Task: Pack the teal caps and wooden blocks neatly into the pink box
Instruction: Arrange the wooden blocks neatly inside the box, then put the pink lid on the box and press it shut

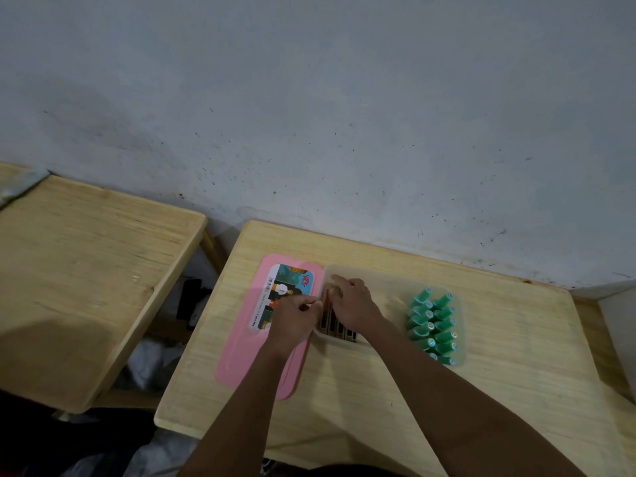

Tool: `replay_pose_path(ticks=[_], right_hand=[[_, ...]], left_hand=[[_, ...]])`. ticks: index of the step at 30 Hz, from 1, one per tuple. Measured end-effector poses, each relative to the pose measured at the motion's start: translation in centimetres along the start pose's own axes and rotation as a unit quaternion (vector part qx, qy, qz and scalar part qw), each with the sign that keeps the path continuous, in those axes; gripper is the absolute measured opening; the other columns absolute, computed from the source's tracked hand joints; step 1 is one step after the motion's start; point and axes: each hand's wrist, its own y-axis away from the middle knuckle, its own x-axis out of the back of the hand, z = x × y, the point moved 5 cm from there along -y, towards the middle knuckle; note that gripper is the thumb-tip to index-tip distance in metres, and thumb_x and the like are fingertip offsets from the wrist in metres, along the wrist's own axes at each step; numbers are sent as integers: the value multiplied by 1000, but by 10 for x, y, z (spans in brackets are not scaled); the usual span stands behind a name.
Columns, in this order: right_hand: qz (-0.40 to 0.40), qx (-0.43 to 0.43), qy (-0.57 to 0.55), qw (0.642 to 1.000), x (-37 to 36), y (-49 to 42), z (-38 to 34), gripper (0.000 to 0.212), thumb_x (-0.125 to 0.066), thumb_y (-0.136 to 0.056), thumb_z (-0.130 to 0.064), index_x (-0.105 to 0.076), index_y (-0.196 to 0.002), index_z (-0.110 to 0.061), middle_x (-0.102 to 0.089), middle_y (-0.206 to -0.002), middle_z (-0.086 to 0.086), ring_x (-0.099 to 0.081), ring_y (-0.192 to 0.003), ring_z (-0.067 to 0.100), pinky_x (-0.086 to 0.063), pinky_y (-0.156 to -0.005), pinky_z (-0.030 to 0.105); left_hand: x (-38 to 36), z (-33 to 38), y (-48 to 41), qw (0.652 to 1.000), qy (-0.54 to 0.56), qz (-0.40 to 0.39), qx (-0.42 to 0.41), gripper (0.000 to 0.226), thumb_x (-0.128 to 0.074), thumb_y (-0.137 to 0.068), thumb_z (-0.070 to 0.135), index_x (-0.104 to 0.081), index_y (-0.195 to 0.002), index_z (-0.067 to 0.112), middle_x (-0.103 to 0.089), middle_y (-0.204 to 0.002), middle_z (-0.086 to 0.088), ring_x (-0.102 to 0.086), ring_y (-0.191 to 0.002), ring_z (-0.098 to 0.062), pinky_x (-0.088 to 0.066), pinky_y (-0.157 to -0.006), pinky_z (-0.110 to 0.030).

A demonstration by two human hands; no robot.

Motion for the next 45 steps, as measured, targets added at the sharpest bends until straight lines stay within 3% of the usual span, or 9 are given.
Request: replay_pose_path(ticks=[4, 11, 19, 28, 31, 33, 36, 41, 45], right_hand=[[86, -68, -78, 991, 2, 15, 17, 47, -43, -97, -30, -39, -143, -20, -36, -140, 16, -50, -120, 32, -47, -99, 44], [46, -94, -139, 985, -5, 25, 20, 40, -48, -84, -16, -55, -124, -17, -55, -120, 15, -55, -99, 28, -43, -80, 27], [39, -149, -202, 967, 3, 35, 44, 22, -63, -84, -26, -57, -104, -19, -67, -105, 7, -65, -95, 23, -56, -86, 41], [-47, -105, -198, 973, 11, 39, 49, 10, -65, -83, -13, -62, -79, -22, -70, -92, 11, -65, -78, 22, -56, -80, 39], [-41, -57, -169, 983, 22, 48, 47, 4, -65, -87, -23, -65, -83, -22, -68, -88, 5, -63, -74, 17, -51, -73, 32], [-66, -12, -160, 985, 26, 58, 44, 11, -66, -89, -31, -70, -91, -20, -69, -92, 1, -64, -82, 14, -49, -71, 25], [-127, 39, -132, 982, 21, 74, 41, 16, -67, -89, -34, -73, -96, -20, -71, -95, -4, -62, -85, 5, -46, -72, 14], [-106, 71, -99, 987, 16, 75, 47, 14, -73, -84, -32, -74, -94, -22, -73, -95, 4, -63, -84, 15, -52, -83, 36], [-108, 64, -105, 987, 19, 77, 45, 16, -73, -85, -31, -75, -97, -21, -73, -95, 2, -63, -84, 11, -52, -83, 33]], left_hand=[[-1, -1, -1, 1000, -10, 4, 4, 33, -59, -91, 24, -63, -121, 10, -66, -116, -7, -56, -94, -11, -47, -78, -23], [-1, -3, -2, 1000, -3, 2, 17, 32, -60, -90, 23, -64, -120, 10, -66, -119, -9, -62, -102, -20, -54, -90, -34], [-2, -2, -1, 1000, 2, -5, 23, 33, -60, -90, 24, -64, -120, 10, -66, -118, -10, -63, -102, -22, -54, -87, -32], [-2, 1, 1, 1000, -20, -8, 4, 33, -58, -92, 22, -63, -121, 8, -67, -117, -11, -63, -98, -22, -51, -85, -31], [6, -10, 1, 999, -34, 20, -2, 45, -53, -92, 41, -59, -123, 9, -66, -118, -9, -60, -101, -18, -48, -85, -27], [19, -29, -1, 991, -96, 84, 34, 66, -44, -86, 64, -52, -128, 13, -60, -123, -13, -56, -111, -24, -50, -91, -36], [33, -65, 3, 954, -233, 97, 164, 68, -46, -88, 57, -32, -140, 15, -33, -144, -22, -29, -135, -39, -29, -111, -52], [32, -75, 12, 941, -261, 96, 192, 60, -51, -88, 43, -30, -134, 11, -36, -133, -19, -38, -124, -36, -36, -103, -48], [46, -80, 13, 941, -171, 131, 262, 58, -57, -86, 40, -38, -128, 4, -36, -132, -21, -38, -122, -36, -38, -98, -45]])
